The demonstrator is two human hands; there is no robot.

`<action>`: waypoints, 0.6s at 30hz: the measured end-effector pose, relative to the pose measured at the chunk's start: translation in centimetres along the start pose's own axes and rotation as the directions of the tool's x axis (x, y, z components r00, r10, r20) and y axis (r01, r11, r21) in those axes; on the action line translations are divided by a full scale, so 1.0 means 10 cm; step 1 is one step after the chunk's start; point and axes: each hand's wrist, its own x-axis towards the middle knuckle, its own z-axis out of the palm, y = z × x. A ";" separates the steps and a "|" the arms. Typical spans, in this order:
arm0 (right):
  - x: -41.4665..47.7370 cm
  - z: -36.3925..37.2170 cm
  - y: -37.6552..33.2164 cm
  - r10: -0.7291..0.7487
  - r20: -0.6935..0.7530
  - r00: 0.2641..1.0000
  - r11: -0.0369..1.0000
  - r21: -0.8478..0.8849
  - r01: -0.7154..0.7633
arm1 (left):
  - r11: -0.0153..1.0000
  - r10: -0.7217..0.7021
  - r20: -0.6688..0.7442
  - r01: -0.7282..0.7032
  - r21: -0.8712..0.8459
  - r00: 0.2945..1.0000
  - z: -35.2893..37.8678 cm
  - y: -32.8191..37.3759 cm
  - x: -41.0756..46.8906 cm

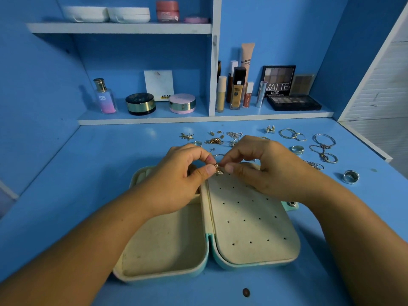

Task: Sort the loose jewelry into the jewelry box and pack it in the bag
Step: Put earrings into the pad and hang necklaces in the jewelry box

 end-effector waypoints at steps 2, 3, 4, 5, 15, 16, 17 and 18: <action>-0.01 0.00 -0.01 0.008 0.030 1.000 1.000 0.010 -0.008 | 1.000 0.005 -0.011 -0.005 -0.002 1.000 0.00 0.01 0.00; -0.01 0.01 -0.02 0.011 0.053 0.999 1.000 0.016 -0.012 | 1.000 0.009 -0.018 -0.009 -0.014 1.000 0.00 0.01 0.00; -0.01 0.01 -0.02 0.011 0.074 0.997 1.000 0.018 -0.012 | 0.999 0.015 -0.025 -0.016 -0.031 1.000 0.00 0.01 0.01; -0.01 0.02 -0.03 0.007 0.087 0.996 1.000 0.014 -0.008 | 0.998 0.020 -0.030 -0.022 -0.051 0.999 0.00 0.00 0.01; 0.01 0.06 -0.04 0.038 0.016 0.999 0.998 0.056 -0.039 | 0.973 -0.005 -0.011 0.002 -0.233 1.000 -0.01 0.01 0.01; 0.00 0.06 -0.04 0.046 0.010 0.999 0.995 0.087 -0.046 | 0.971 -0.005 -0.007 0.003 -0.238 1.000 -0.01 0.01 0.01; 0.00 0.07 -0.05 0.054 0.008 0.999 0.991 0.123 -0.055 | 0.971 -0.005 -0.002 0.005 -0.239 1.000 -0.01 0.01 0.01; 0.00 0.08 -0.06 0.056 0.007 0.998 0.988 0.147 -0.056 | 0.971 -0.006 0.001 0.006 -0.238 1.000 -0.01 0.02 0.01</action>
